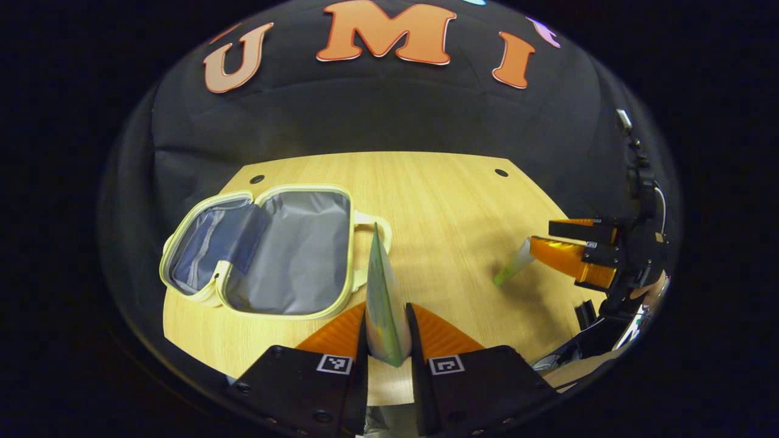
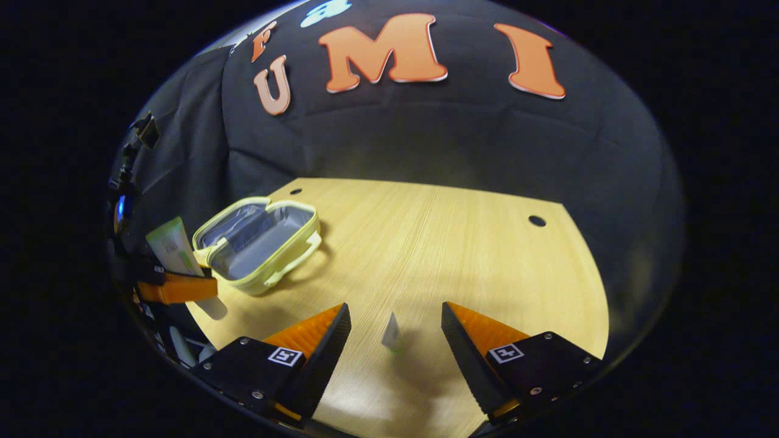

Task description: First open the suitcase, pack the skin care products into it, and then close the suitcase.

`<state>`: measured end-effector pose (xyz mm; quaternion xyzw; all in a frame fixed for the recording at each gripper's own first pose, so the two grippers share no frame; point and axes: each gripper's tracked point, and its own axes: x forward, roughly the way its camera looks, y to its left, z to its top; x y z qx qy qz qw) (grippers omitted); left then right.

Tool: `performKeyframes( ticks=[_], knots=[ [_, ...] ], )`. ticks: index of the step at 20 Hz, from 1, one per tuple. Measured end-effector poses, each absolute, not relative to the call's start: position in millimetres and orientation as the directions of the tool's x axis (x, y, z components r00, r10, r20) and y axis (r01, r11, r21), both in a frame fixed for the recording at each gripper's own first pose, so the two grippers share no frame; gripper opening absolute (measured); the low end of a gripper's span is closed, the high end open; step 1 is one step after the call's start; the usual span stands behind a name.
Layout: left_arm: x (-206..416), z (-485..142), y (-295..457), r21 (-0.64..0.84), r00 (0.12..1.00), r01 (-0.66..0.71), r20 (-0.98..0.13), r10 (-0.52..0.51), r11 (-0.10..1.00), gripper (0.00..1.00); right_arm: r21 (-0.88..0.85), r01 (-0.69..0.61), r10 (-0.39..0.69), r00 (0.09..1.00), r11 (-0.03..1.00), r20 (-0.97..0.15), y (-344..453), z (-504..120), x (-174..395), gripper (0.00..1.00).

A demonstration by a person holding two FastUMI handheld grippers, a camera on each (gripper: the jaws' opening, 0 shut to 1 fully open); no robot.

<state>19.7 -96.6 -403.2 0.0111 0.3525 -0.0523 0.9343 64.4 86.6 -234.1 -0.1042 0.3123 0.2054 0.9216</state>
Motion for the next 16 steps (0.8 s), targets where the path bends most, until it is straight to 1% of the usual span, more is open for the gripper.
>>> performKeyframes(
  ticks=[1,2,4,5,6,7,8,10,11,12,13,14,15,16],
  knots=[
    [16.9,-405.7,-91.4,-0.020,0.745,0.092,-0.662,-0.082,0.996,0.30,-0.056,-0.449,0.312,0.700,0.892,-0.642,85.5,-249.6,63.2,0.94],
    [15.5,-408.8,-87.5,-0.026,0.742,0.083,-0.666,-0.079,0.996,0.31,-0.051,-0.451,0.306,0.681,0.891,-0.665,83.9,-262.4,65.0,0.93],
    [13.1,-413.2,-81.6,-0.030,0.737,0.068,-0.672,-0.070,0.997,0.31,-0.047,-0.458,0.295,0.645,0.888,-0.705,81.0,-283.9,64.7,0.92],
    [13.3,-416.2,-79.7,-0.028,0.734,0.064,-0.676,-0.066,0.998,0.31,-0.052,-0.462,0.288,0.633,0.885,-0.718,79.8,-292.1,65.3,0.87],
    [13.3,-418.5,-78.0,-0.025,0.733,0.061,-0.678,-0.062,0.998,0.31,-0.063,-0.462,0.275,0.628,0.885,-0.728,77.5,-299.7,66.6,0.84],
    [13.6,-420.6,-76.8,-0.021,0.732,0.059,-0.679,-0.058,0.998,0.31,-0.072,-0.464,0.268,0.623,0.883,-0.735,76.5,-306.0,68.9,0.73],
    [13.8,-422.9,-75.3,-0.019,0.731,0.056,-0.680,-0.055,0.998,0.31,-0.075,-0.474,0.267,0.611,0.878,-0.745,77.4,-311.4,68.4,0.60],
    [14.5,-427.1,-74.6,-0.026,0.724,0.042,-0.688,-0.048,0.999,0.31,-0.102,-0.478,0.240,0.600,0.872,-0.763,74.6,-321.7,70.3,0.53],
    [12.2,-427.9,-73.5,-0.030,0.717,0.033,-0.696,-0.044,0.999,0.31,-0.094,-0.473,0.239,0.594,0.876,-0.768,76.2,-322.3,72.7,0.43],
    [10.5,-424.2,-73.4,-0.036,0.710,0.031,-0.703,-0.047,0.999,0.31,-0.062,-0.473,0.249,0.566,0.879,-0.786,79.0,-315.3,65.9,0.32],
    [7.7,-419.5,-71.1,-0.042,0.707,0.026,-0.706,-0.048,0.999,0.31,-0.037,-0.468,0.261,0.553,0.883,-0.791,82.6,-304.2,62.9,0.32],
    [5.6,-412.3,-67.4,-0.050,0.703,0.017,-0.710,-0.048,0.999,0.31,-0.022,-0.469,0.273,0.552,0.883,-0.788,87.3,-293.3,62.2,0.27],
    [3.6,-404.5,-64.3,-0.061,0.697,0.011,-0.715,-0.051,0.998,0.31,-0.009,-0.474,0.286,0.547,0.881,-0.787,92.0,-280.1,60.8,0.32],
    [2.0,-396.5,-60.3,-0.075,0.691,0.006,-0.720,-0.059,0.997,0.31,0.005,-0.477,0.302,0.548,0.879,-0.780,97.9,-265.5,59.7,0.32]
  ],
)
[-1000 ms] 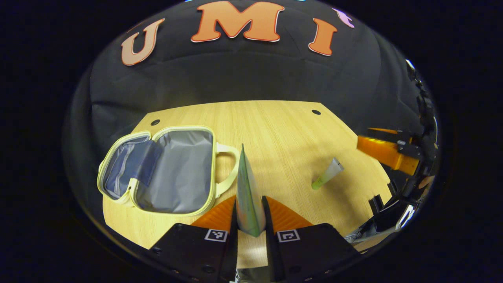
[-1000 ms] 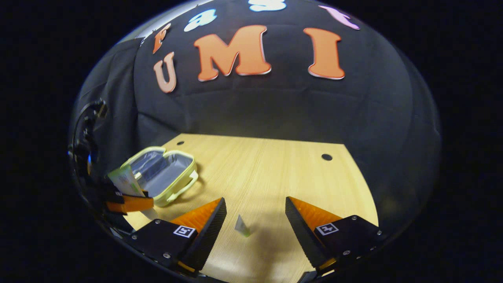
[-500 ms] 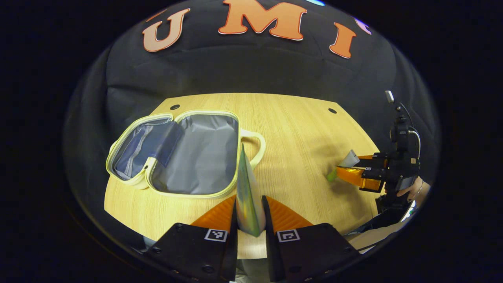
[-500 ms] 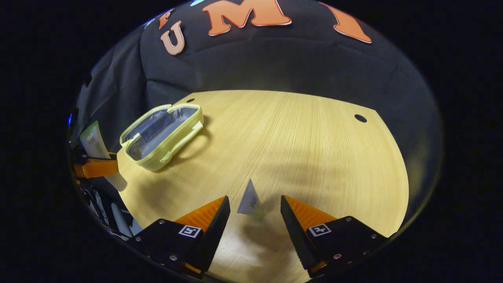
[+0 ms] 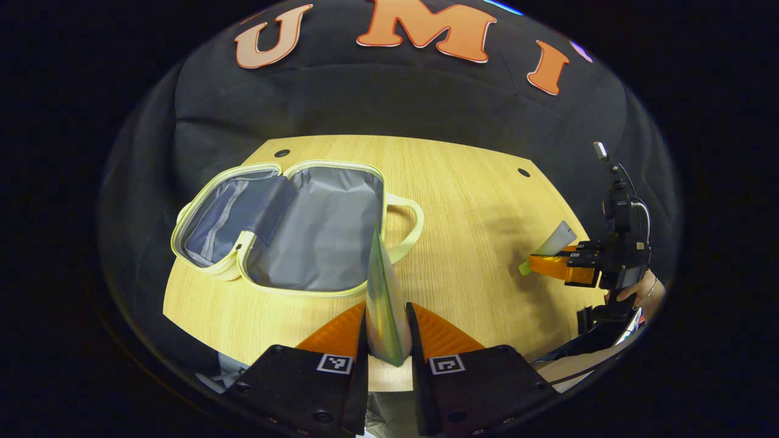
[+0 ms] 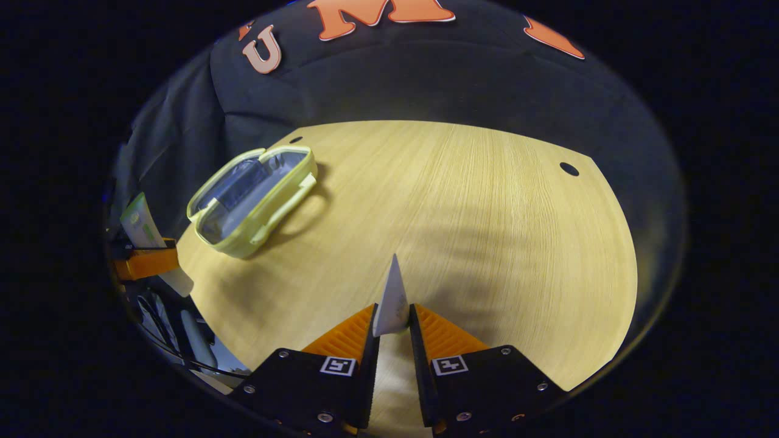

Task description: First open the suitcase, pack the skin care products into it, and then close the suitcase.

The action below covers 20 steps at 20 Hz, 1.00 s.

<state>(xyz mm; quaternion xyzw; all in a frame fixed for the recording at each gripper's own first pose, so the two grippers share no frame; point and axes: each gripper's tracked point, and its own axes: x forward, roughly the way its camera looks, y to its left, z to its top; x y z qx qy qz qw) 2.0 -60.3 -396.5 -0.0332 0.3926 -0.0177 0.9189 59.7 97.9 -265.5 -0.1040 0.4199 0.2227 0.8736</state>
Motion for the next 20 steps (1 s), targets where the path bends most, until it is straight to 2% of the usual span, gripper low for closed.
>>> performKeyframes(
  ticks=[3,7,11,17,20],
  knots=[
    [0.5,-370.5,-37.5,-0.070,0.679,0.021,-0.731,-0.065,0.997,0.31,0.052,-0.500,0.358,0.540,0.864,-0.762,121.9,-226.6,51.8,0.32],
    [11.8,-349.0,-0.2,-0.083,0.647,0.050,-0.756,-0.096,0.995,0.31,0.127,-0.516,0.418,0.499,0.847,-0.759,155.6,-205.7,32.1,0.32],
    [41.8,-349.7,36.7,-0.104,0.584,0.127,-0.796,-0.159,0.986,0.31,0.145,-0.491,0.411,0.491,0.859,-0.768,177.7,-203.4,25.2,0.32],
    [91.7,-401.4,70.4,-0.124,0.377,0.238,-0.902,-0.210,0.963,0.31,0.173,-0.352,0.356,0.563,0.920,-0.746,205.8,-199.4,26.9,0.31],
    [120.8,-430.2,83.4,-0.080,0.306,0.310,-0.935,-0.179,0.947,0.31,0.172,-0.274,0.305,0.579,0.946,-0.756,211.7,-204.7,24.6,0.31]
  ],
)
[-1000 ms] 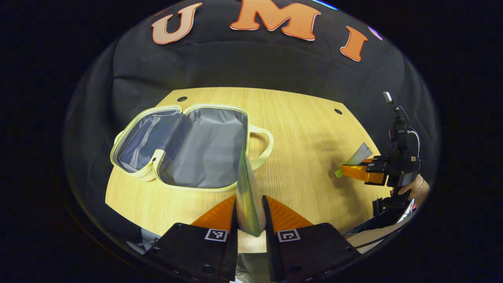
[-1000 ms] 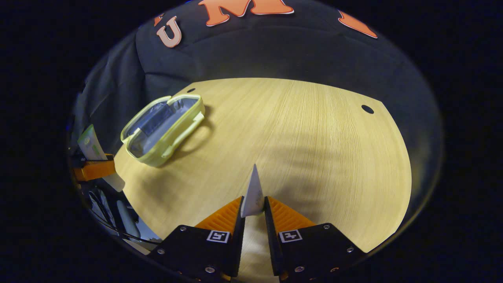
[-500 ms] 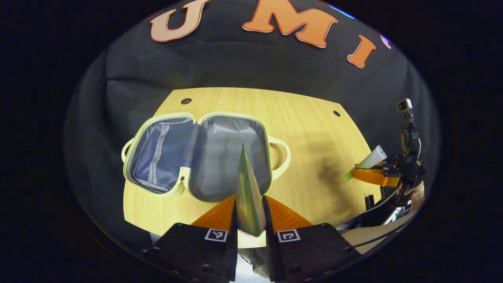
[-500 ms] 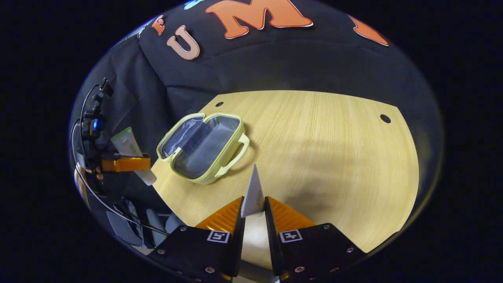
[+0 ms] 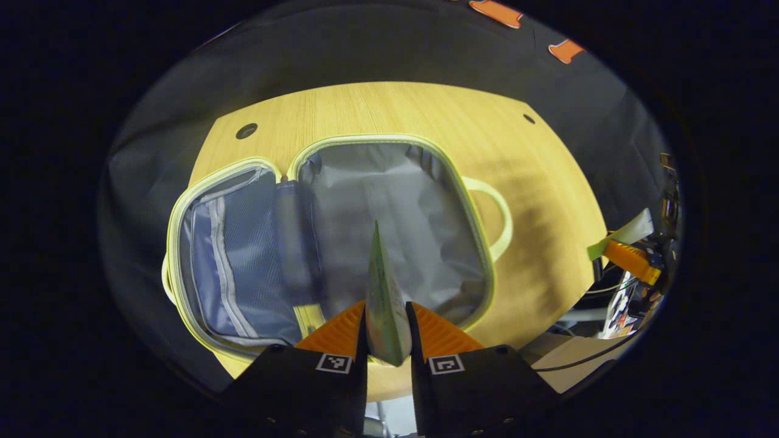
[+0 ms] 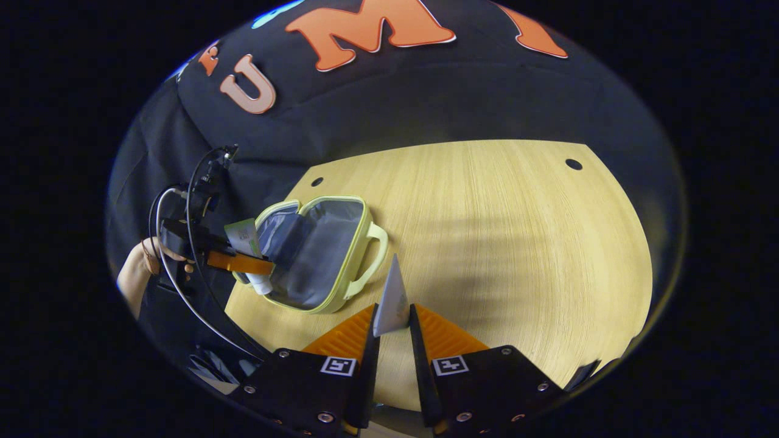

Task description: First open the suitcase, pack the skin care products into it, and then close the suitcase.

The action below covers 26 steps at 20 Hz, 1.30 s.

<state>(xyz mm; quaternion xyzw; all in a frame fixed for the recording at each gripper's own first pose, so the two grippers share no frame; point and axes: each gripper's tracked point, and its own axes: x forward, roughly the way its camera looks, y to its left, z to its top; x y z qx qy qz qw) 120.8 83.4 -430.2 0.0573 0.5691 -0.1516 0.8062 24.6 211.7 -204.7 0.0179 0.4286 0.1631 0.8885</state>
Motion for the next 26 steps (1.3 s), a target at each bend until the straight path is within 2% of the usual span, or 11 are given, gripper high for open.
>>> performKeyframes(
  ticks=[5,9,11,13,15,20,23,26],
  knots=[
    [140.4,-467.1,81.3,-0.101,0.233,0.337,-0.955,-0.186,0.936,0.31,0.173,-0.182,0.249,0.607,0.968,-0.755,221.0,-211.1,18.1,0.32],
    [150.6,-490.0,92.3,-0.075,0.215,0.342,-0.964,-0.155,0.937,0.37,0.176,-0.143,0.226,0.618,0.974,-0.753,221.4,-207.9,13.4,0.32],
    [152.8,-489.5,89.4,-0.093,0.222,0.340,-0.959,-0.176,0.936,0.47,0.173,-0.132,0.218,0.618,0.976,-0.755,221.1,-208.1,14.4,0.32],
    [151.3,-481.1,76.2,-0.123,0.239,0.351,-0.947,-0.216,0.928,0.73,0.178,-0.130,0.220,0.618,0.975,-0.755,222.8,-206.1,14.5,0.32],
    [153.4,-471.2,74.5,-0.102,0.282,0.354,-0.936,-0.210,0.930,1.00,0.192,-0.137,0.236,0.617,0.972,-0.751,228.0,-201.5,15.4,0.32],
    [151.0,-432.9,94.3,-0.014,0.438,0.346,-0.882,-0.175,0.938,0.99,0.180,-0.191,0.260,0.616,0.965,-0.744,240.9,-191.0,22.9,0.31],
    [157.9,-392.7,112.3,0.059,0.608,0.320,-0.778,-0.157,0.946,0.99,0.134,-0.235,0.255,0.626,0.963,-0.737,250.5,-181.8,32.4,0.32],
    [149.5,-358.9,135.1,0.087,0.697,0.293,-0.701,-0.150,0.952,0.98,0.113,-0.297,0.283,0.627,0.948,-0.726,277.4,-170.5,40.1,0.31]
  ],
)
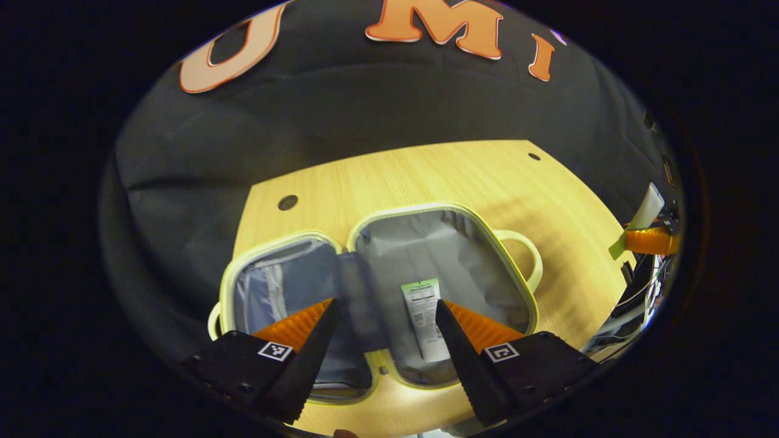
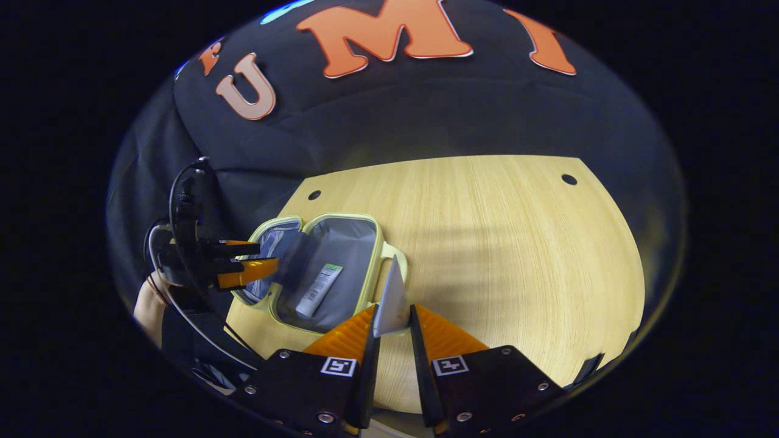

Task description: First open the suitcase, pack the skin care products into it, and then close the suitcase.

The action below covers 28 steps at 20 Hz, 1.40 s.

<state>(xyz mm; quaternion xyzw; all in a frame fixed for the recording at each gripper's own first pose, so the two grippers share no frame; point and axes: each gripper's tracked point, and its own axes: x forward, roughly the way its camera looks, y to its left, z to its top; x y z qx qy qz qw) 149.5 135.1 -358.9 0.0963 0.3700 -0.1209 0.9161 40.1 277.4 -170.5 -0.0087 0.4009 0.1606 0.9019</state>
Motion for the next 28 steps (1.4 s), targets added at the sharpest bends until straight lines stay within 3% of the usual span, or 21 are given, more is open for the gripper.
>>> performKeyframes(
  ticks=[6,12,19,23,25,26,27,28],
  knots=[
    [118.1,-270.7,207.9,0.142,0.883,0.140,-0.465,-0.059,0.980,0.99,0.114,-0.428,0.373,0.591,0.897,-0.715,355.3,-159.0,51.3,0.31],
    [70.0,-226.1,294.8,0.149,0.943,-0.007,-0.327,0.056,0.989,0.99,0.147,-0.473,0.389,0.466,0.869,-0.795,410.8,-204.4,45.2,0.32],
    [39.4,-261.2,347.5,0.077,0.923,-0.103,-0.364,0.124,0.992,0.99,0.168,-0.420,0.303,0.279,0.892,-0.911,421.2,-289.4,40.2,0.32],
    [36.2,-268.5,358.1,0.063,0.915,-0.113,-0.382,0.128,0.992,0.99,0.222,-0.324,0.288,0.171,0.920,-0.942,422.5,-323.7,37.6,0.32],
    [39.1,-266.2,353.6,0.053,0.919,-0.098,-0.379,0.110,0.994,0.96,0.193,-0.307,0.253,0.170,0.932,-0.952,415.9,-332.9,39.8,0.37],
    [40.0,-266.0,354.5,0.054,0.919,-0.096,-0.379,0.110,0.994,0.99,0.184,-0.304,0.244,0.174,0.935,-0.954,414.4,-333.0,40.4,0.32],
    [41.0,-265.1,353.7,0.055,0.919,-0.093,-0.381,0.107,0.994,0.99,0.183,-0.300,0.244,0.179,0.936,-0.953,414.5,-330.9,42.3,0.33],
    [42.1,-263.7,353.1,0.054,0.919,-0.091,-0.381,0.104,0.994,0.99,0.189,-0.297,0.252,0.189,0.936,-0.949,415.0,-327.7,43.2,0.27]
  ],
)
